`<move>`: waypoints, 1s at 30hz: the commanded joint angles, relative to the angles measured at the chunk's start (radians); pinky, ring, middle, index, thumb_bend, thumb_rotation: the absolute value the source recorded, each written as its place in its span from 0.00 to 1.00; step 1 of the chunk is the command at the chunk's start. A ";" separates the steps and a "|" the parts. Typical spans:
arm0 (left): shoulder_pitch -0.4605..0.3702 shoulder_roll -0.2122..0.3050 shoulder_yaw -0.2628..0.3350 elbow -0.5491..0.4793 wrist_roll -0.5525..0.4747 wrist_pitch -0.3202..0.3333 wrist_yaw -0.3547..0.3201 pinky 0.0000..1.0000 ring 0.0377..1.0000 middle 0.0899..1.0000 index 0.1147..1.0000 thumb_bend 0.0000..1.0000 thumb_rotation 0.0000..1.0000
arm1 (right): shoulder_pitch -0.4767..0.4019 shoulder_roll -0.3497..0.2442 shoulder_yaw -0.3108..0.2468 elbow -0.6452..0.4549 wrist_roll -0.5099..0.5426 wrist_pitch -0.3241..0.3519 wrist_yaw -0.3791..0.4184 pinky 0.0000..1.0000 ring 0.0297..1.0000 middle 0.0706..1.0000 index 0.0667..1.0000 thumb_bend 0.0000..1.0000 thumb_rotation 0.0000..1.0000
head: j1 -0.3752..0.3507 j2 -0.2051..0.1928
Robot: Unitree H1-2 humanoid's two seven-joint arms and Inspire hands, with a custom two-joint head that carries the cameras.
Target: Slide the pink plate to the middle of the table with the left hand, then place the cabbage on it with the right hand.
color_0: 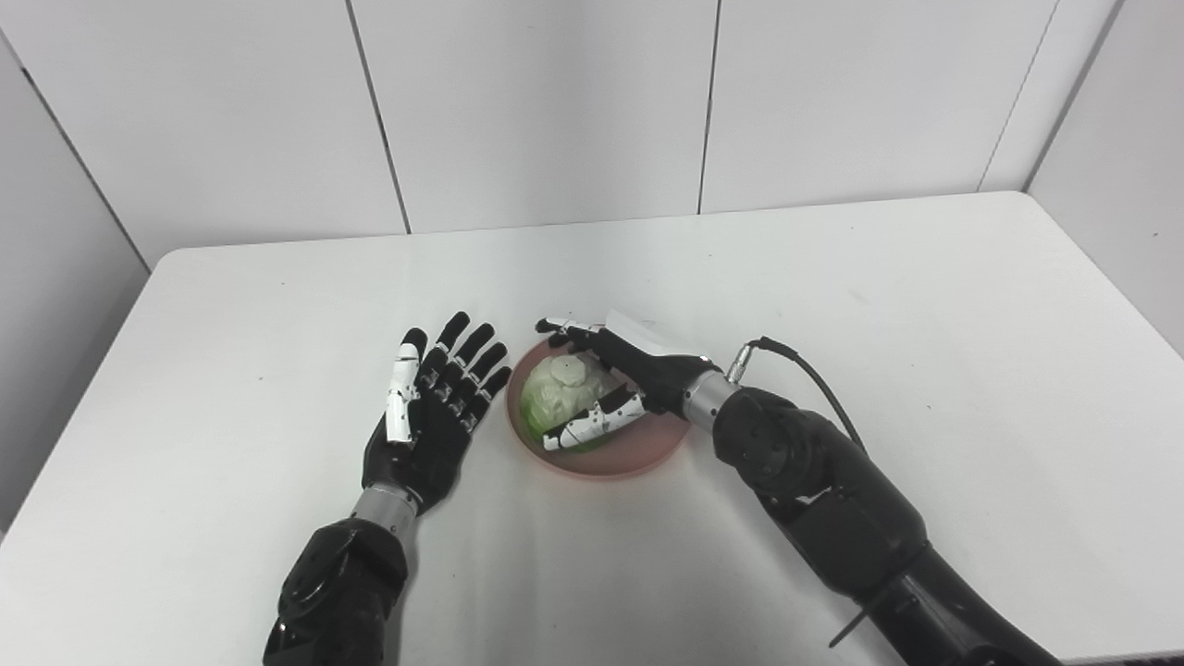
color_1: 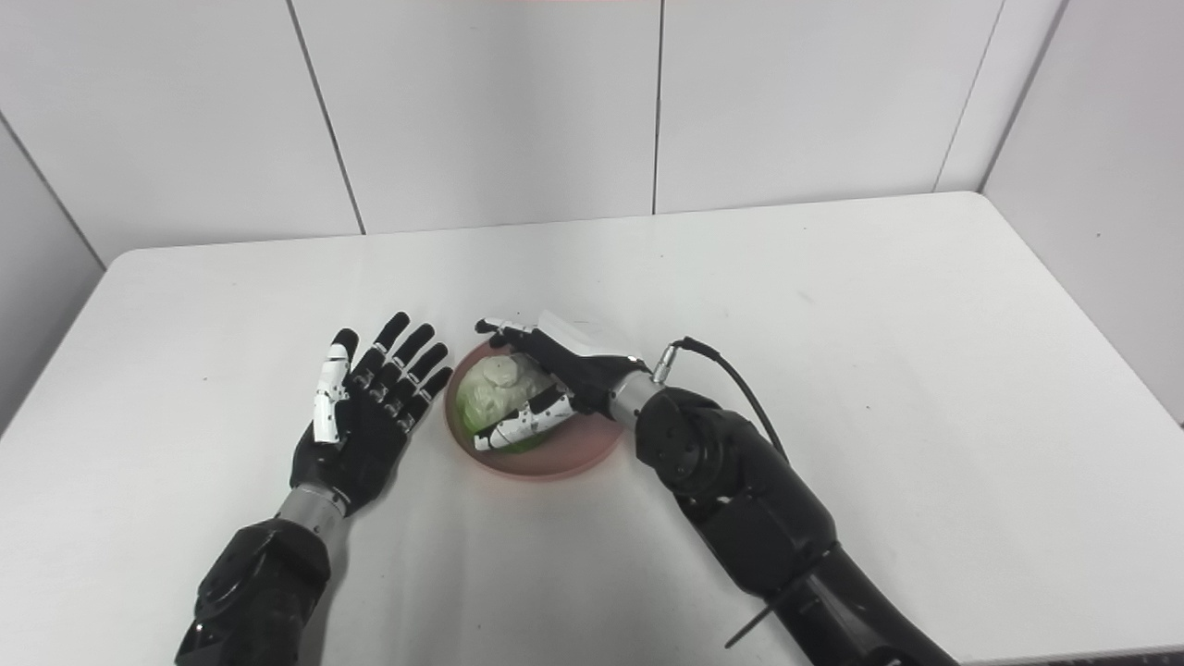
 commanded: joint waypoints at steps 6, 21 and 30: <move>0.031 0.011 0.003 0.036 0.016 0.046 0.014 0.93 0.94 0.94 0.93 0.49 0.99 | -0.068 -0.013 -0.023 -0.082 0.030 0.060 0.075 0.80 0.91 0.98 1.00 1.00 0.53 | 0.000 0.000; 0.035 -0.001 0.008 0.021 0.035 0.037 0.036 0.90 0.90 0.91 0.91 0.50 0.95 | 0.065 -0.009 -0.165 -0.239 0.088 -0.049 -0.096 0.82 0.95 1.00 1.00 1.00 0.72 | 0.019 0.005; 0.058 -0.004 0.005 -0.036 0.047 0.039 0.049 0.91 0.92 0.94 0.94 0.49 0.95 | 0.193 0.021 -0.254 -0.317 0.106 -0.051 -0.226 0.91 1.00 1.00 1.00 0.98 1.00 | 0.020 0.005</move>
